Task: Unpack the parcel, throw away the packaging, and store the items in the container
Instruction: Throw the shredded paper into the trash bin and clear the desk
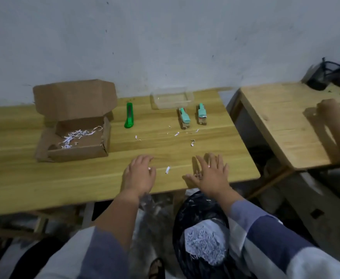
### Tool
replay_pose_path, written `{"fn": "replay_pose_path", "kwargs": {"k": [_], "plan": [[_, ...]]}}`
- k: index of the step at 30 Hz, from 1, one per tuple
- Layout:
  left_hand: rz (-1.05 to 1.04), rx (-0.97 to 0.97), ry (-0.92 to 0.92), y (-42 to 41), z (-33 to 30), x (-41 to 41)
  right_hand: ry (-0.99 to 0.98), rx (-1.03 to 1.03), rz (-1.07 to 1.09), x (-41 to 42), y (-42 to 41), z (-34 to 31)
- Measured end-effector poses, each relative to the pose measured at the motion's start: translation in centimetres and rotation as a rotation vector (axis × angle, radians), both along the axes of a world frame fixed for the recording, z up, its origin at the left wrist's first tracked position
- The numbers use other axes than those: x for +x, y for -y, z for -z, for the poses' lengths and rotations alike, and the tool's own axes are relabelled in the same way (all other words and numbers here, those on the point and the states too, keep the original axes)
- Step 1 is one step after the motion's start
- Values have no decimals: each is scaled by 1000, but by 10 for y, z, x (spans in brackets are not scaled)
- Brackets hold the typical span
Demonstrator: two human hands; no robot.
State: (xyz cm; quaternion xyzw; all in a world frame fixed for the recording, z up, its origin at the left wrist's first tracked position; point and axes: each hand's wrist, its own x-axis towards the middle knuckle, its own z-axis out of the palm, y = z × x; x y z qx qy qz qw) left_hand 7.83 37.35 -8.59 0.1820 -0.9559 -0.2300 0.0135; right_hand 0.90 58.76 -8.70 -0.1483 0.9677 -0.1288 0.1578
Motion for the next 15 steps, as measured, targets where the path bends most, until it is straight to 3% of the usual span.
{"fn": "replay_pose_path", "kwargs": {"k": [4,10,15], "plan": [[-4,-29,8,15,7,-6,-136,-16,-141,1,45,10],[-18,-124,58,34,32,-4,-116,-129,-342,-27,128,11],[25,-180,-17,33,47,4,-53,-156,-459,-54,182,8]]}}
